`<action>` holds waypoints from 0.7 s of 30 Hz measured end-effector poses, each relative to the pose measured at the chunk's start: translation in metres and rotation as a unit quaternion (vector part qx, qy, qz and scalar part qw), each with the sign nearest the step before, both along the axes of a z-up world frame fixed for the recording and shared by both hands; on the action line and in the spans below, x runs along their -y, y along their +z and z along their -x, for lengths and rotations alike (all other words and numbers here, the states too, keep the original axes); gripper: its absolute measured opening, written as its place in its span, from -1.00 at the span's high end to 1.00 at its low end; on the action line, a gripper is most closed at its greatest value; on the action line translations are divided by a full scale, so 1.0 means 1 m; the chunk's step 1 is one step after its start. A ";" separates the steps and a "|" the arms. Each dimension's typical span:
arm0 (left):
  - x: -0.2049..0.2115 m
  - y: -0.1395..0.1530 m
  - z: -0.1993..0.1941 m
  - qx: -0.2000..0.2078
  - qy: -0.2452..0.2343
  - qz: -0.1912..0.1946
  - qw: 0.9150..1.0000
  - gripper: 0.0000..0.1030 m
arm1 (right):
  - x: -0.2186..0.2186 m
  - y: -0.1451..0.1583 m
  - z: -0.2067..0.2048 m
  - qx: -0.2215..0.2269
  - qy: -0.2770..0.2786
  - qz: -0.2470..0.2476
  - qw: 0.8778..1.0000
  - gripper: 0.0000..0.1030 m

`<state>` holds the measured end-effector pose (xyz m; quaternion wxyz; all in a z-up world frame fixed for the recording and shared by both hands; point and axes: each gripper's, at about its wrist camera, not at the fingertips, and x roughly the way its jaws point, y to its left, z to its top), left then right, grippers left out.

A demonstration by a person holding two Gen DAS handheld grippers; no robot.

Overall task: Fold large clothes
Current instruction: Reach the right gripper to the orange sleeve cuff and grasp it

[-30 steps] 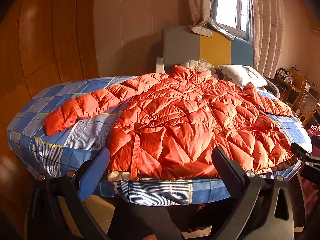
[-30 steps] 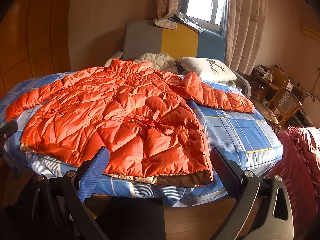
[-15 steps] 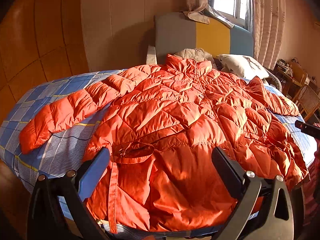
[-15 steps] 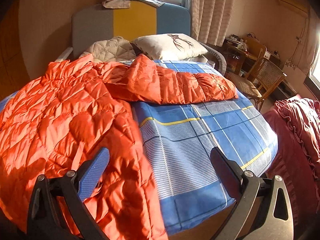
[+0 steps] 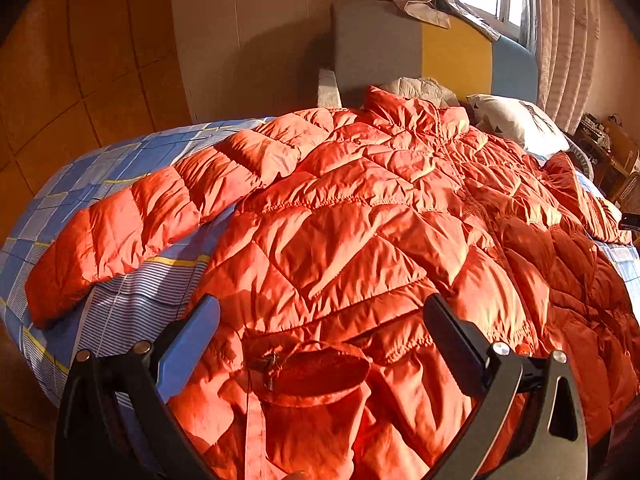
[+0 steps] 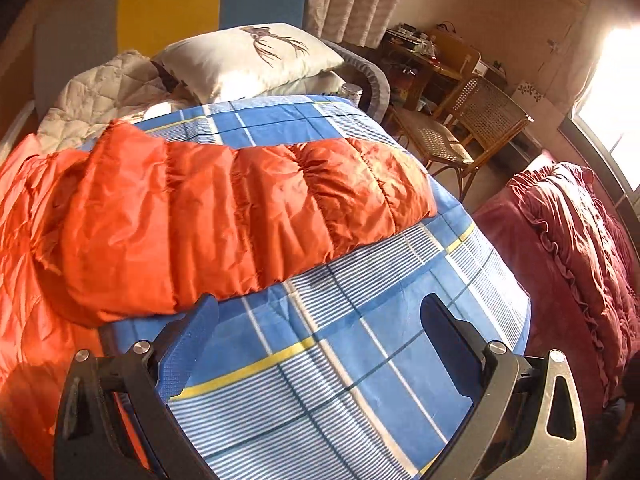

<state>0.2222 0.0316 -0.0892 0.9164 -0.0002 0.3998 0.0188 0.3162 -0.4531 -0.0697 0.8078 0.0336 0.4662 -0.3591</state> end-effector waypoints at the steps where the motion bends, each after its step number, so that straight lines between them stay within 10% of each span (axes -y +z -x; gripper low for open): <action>1: 0.000 0.000 -0.004 0.000 0.000 -0.002 1.000 -0.97 | 0.011 0.000 -0.004 -0.001 -0.008 -0.001 1.000 -0.93; 21: 0.001 -0.018 -0.078 -0.024 0.047 0.024 0.998 -0.97 | 0.186 -0.021 -0.041 -0.016 -0.148 -0.039 0.988 -0.63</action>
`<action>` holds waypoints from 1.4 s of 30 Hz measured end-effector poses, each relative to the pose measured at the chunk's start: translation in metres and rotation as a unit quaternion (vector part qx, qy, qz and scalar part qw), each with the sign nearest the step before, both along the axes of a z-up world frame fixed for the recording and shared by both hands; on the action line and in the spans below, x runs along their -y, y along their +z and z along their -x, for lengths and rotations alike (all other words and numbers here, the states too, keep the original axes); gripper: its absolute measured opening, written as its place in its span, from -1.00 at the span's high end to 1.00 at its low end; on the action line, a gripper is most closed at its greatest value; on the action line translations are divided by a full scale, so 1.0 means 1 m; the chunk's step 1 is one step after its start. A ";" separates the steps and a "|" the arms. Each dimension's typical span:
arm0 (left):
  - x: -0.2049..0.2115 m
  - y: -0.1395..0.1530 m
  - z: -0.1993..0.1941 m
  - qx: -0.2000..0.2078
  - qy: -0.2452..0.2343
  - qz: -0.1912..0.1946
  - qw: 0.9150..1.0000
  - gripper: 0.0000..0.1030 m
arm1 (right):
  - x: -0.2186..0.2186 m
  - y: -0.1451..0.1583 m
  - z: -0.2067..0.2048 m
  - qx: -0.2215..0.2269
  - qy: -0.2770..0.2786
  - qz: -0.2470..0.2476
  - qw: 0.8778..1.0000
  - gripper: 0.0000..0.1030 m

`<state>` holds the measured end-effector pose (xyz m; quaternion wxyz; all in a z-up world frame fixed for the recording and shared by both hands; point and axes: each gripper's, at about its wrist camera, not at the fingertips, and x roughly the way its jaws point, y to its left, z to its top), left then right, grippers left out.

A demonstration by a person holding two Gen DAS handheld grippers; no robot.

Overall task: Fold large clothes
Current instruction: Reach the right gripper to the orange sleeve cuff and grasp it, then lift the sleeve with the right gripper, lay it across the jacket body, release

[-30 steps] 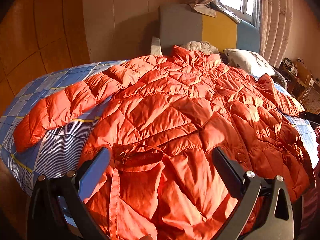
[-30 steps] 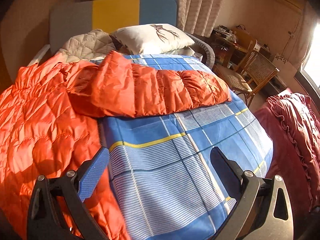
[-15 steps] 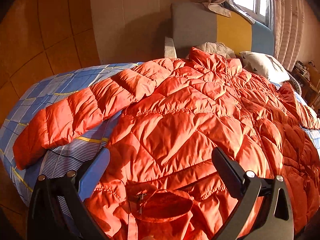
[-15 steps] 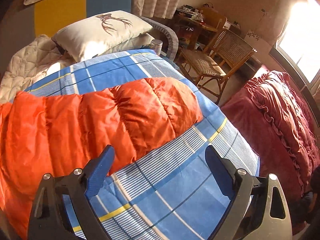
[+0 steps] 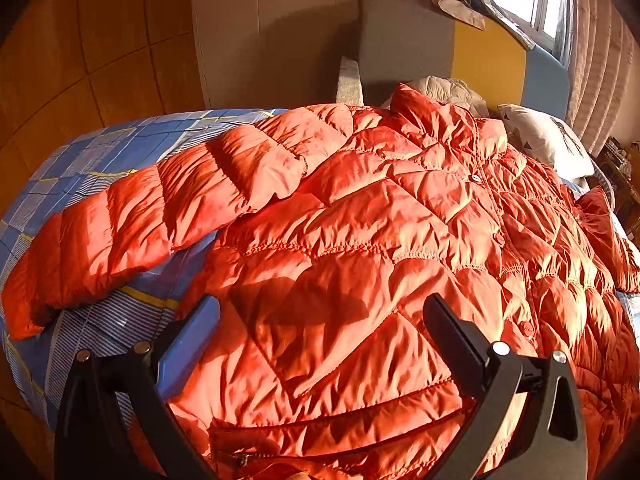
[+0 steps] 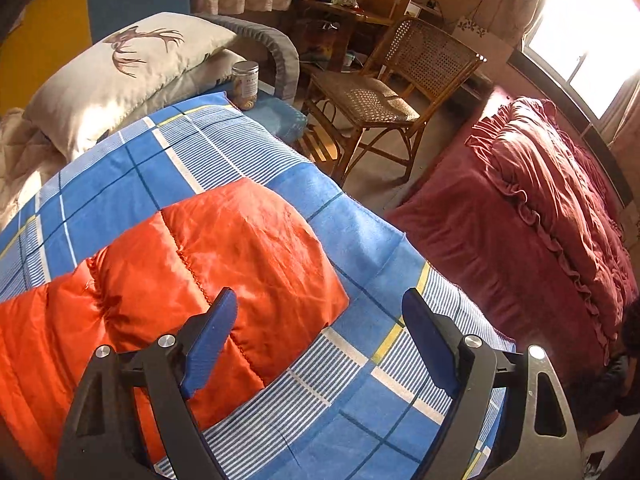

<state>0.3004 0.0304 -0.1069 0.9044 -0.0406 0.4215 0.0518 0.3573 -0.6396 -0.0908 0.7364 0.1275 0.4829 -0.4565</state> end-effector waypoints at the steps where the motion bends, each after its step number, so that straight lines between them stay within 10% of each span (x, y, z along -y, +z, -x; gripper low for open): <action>1: 0.002 -0.001 -0.002 -0.001 0.001 0.000 1.000 -0.97 | 0.005 -0.004 0.000 0.002 -0.003 -0.012 1.000 -0.58; 11: 0.015 -0.007 -0.015 -0.008 -0.002 -0.016 1.000 -0.97 | 0.014 -0.032 -0.014 0.012 0.018 -0.068 0.997 -0.06; 21: 0.021 -0.001 -0.017 0.008 -0.015 -0.037 0.999 -0.97 | -0.027 -0.034 -0.045 -0.079 0.141 0.042 0.986 0.93; 32: 0.020 -0.007 -0.019 0.005 -0.016 -0.032 0.999 -0.97 | -0.075 0.026 -0.061 -0.069 0.245 0.152 0.955 0.96; 42: 0.014 -0.002 -0.008 0.014 -0.024 -0.016 0.999 -0.97 | -0.208 0.104 -0.084 0.007 0.382 0.183 0.906 0.97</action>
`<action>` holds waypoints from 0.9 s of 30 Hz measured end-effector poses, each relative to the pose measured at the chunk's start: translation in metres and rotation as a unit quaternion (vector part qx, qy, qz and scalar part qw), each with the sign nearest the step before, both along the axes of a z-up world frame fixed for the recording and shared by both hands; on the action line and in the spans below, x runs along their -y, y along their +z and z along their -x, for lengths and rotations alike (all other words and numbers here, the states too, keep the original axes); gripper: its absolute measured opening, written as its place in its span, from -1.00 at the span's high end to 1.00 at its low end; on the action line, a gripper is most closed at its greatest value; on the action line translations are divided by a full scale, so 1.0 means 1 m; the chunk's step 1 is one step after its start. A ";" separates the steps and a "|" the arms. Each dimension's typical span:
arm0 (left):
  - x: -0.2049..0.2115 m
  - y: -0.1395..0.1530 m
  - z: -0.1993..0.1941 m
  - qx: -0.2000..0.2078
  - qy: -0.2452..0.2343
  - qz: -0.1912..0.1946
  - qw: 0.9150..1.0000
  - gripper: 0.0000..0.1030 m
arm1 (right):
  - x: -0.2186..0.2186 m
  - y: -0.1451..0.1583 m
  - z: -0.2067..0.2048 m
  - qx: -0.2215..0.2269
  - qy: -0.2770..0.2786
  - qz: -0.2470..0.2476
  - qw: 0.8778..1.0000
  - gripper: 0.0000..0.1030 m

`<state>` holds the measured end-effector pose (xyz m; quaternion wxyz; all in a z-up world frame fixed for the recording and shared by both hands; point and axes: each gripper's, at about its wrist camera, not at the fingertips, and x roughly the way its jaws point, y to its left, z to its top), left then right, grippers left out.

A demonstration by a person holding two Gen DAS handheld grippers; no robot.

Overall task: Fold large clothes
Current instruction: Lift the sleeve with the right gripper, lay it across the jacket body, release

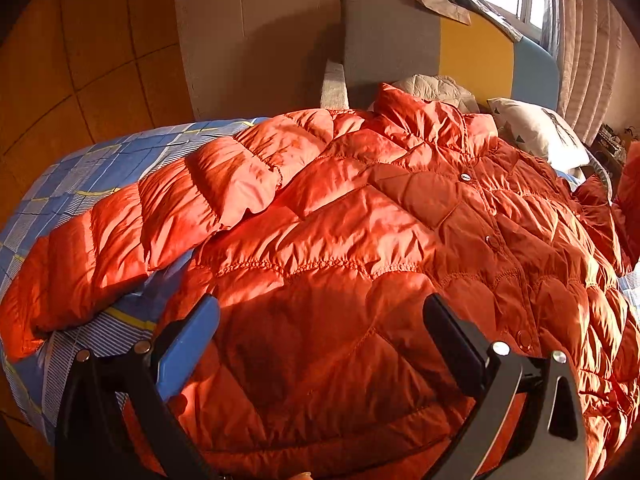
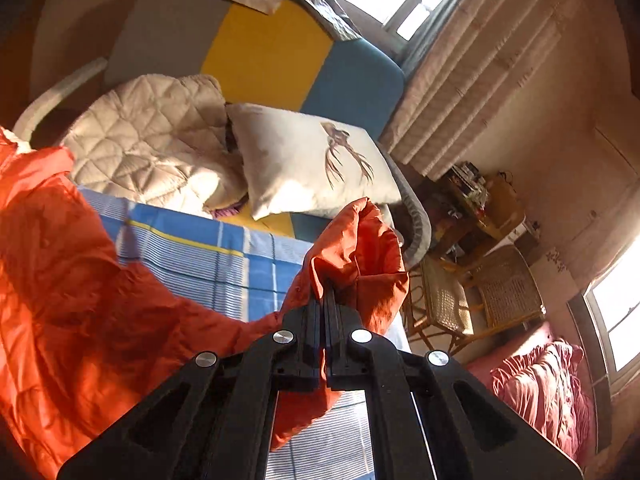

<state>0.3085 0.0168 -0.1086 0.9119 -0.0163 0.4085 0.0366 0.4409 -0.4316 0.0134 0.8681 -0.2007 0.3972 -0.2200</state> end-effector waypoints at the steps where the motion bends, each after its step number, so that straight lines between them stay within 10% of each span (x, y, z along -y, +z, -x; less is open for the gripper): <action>1: -0.001 0.001 0.002 0.001 -0.001 0.000 1.000 -0.97 | -0.016 0.007 -0.001 0.003 0.013 -0.004 1.000 0.97; 13: -0.028 0.010 0.020 0.019 0.004 0.033 0.999 -0.97 | -0.194 0.043 -0.005 0.026 0.144 -0.041 0.988 0.98; 27: -0.066 0.005 0.025 0.019 0.017 0.067 0.997 -0.96 | -0.373 -0.011 -0.019 -0.014 0.247 -0.104 0.963 0.98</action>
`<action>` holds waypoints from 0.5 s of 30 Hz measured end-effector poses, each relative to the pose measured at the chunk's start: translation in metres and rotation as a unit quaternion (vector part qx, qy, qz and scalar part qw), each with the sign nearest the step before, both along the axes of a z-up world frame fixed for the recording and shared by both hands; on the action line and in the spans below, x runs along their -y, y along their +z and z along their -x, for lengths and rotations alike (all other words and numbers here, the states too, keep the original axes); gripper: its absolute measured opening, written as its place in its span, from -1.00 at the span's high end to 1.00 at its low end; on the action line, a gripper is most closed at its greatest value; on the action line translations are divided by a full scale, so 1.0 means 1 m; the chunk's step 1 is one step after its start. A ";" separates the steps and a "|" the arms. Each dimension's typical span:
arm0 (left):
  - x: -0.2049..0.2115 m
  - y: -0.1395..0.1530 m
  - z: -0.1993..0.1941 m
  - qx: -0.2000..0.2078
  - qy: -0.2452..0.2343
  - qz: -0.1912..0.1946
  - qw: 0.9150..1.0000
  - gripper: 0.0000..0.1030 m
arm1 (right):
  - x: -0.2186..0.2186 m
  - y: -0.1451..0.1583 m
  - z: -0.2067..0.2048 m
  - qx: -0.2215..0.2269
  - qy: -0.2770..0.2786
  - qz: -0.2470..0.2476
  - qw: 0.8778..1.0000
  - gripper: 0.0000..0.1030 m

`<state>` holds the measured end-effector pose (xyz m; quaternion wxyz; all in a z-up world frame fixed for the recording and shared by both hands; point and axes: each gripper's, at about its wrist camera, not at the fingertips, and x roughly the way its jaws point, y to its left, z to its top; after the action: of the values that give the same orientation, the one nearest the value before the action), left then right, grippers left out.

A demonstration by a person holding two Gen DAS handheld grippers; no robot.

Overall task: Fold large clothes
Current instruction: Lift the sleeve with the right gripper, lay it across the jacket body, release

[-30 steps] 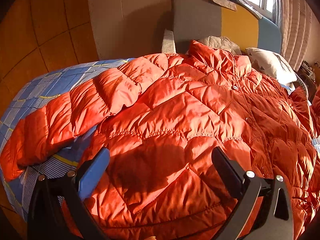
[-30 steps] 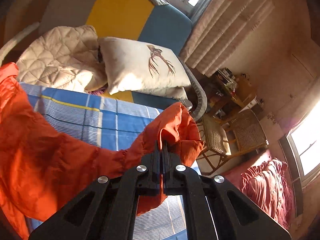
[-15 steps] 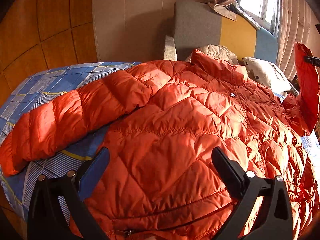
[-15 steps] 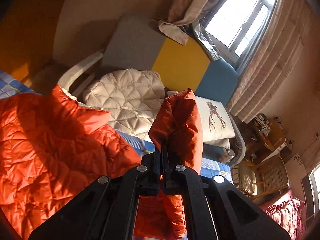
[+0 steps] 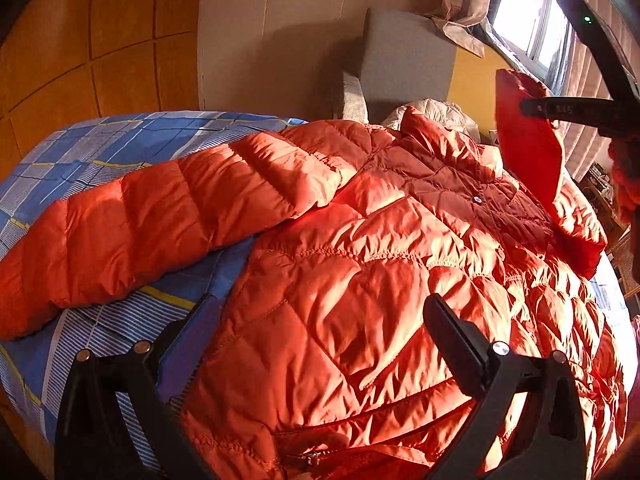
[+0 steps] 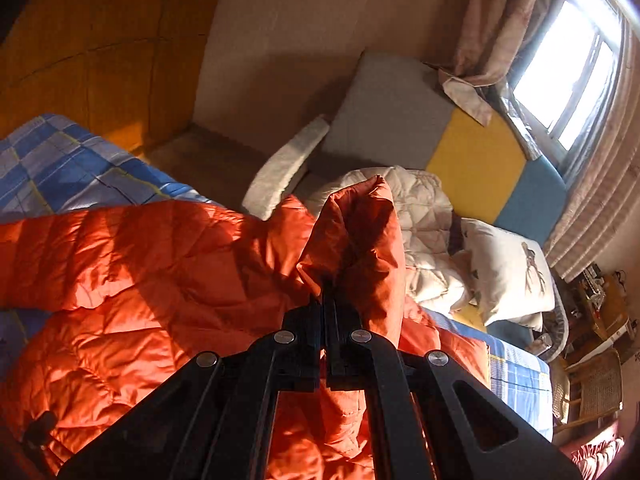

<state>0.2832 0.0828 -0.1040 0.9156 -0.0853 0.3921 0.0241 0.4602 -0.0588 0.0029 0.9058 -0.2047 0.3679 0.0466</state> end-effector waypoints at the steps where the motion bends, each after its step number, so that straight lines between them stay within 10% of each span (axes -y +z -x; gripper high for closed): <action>1: -0.003 -0.001 -0.001 0.000 0.002 0.000 1.000 -0.96 | -0.010 -0.007 -0.002 -0.007 0.005 -0.006 1.000 0.98; 15: -0.012 -0.004 -0.022 -0.001 -0.003 0.013 1.000 -0.96 | -0.074 -0.080 -0.023 -0.091 0.019 -0.080 0.992 0.98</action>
<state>0.3048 0.0944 -0.1077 0.9143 -0.0961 0.3932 0.0166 0.4829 0.0148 -0.0773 0.8811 -0.1333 0.4400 0.1112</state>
